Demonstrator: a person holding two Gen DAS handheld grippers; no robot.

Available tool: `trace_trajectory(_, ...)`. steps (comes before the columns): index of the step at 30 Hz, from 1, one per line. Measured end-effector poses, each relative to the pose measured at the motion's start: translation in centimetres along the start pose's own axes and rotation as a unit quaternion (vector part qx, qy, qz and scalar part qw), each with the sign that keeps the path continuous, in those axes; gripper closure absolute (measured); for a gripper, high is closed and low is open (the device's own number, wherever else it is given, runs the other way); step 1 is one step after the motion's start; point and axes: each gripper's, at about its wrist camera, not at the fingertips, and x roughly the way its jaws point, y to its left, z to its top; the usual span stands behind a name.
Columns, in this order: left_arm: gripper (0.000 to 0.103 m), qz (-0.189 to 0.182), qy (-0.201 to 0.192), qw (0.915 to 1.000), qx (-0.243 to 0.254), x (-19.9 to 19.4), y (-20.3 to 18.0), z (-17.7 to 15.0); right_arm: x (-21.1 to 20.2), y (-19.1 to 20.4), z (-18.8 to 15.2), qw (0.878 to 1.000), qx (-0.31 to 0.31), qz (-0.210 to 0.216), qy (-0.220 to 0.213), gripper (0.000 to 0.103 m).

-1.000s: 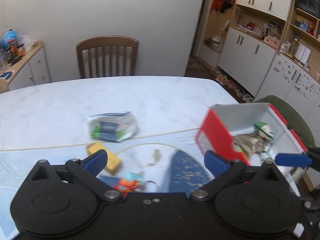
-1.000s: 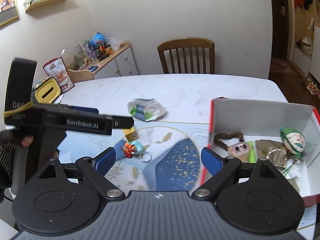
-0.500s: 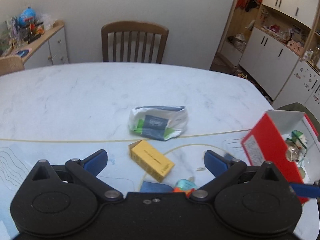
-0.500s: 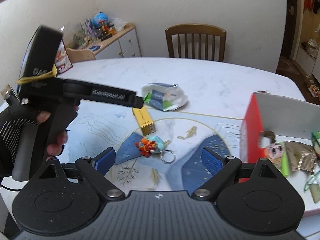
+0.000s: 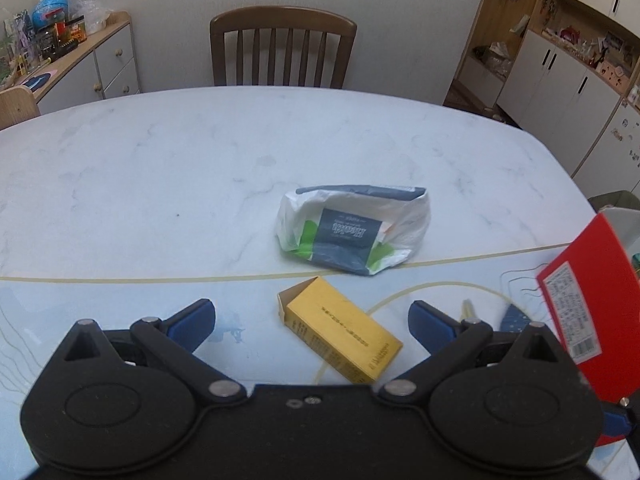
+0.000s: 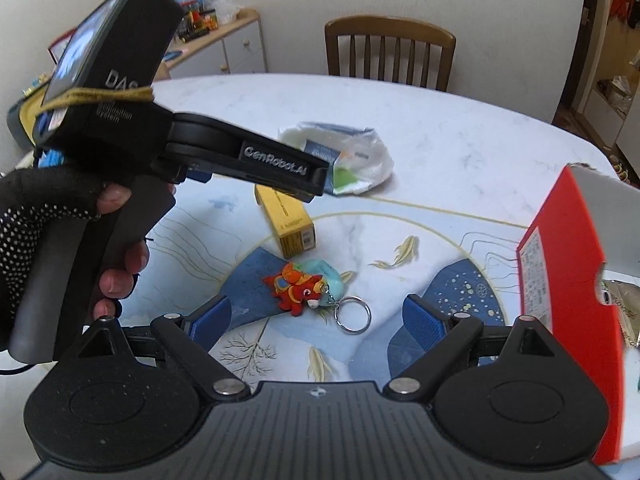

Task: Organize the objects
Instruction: 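Withdraw both tools from the shoebox toward the remaining items, then grasp the yellow box with the left tool while the right tool grasps the orange fish keychain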

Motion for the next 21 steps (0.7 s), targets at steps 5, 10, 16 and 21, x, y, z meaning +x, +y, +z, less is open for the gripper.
trace_trajectory(5,0.001,-0.004,0.008,1.0,0.004,1.0,-0.2,0.0,1.5,0.7,-0.1,1.0,-0.017,-0.008,0.009,0.01)
trace_trajectory(10,0.003,0.0,0.014,0.9999,0.007,1.8,-0.6,-0.2,2.4,1.2,0.1,0.999,-0.031,-0.013,0.01,0.013)
trace_trajectory(16,0.014,-0.006,0.026,0.9996,0.006,2.5,-0.8,-0.4,3.7,1.8,0.3,0.999,-0.047,-0.016,0.019,0.024)
trace_trajectory(21,0.022,-0.009,0.028,0.9996,0.004,2.5,-0.8,-0.6,4.4,2.1,0.3,0.998,-0.058,-0.016,0.022,0.036)
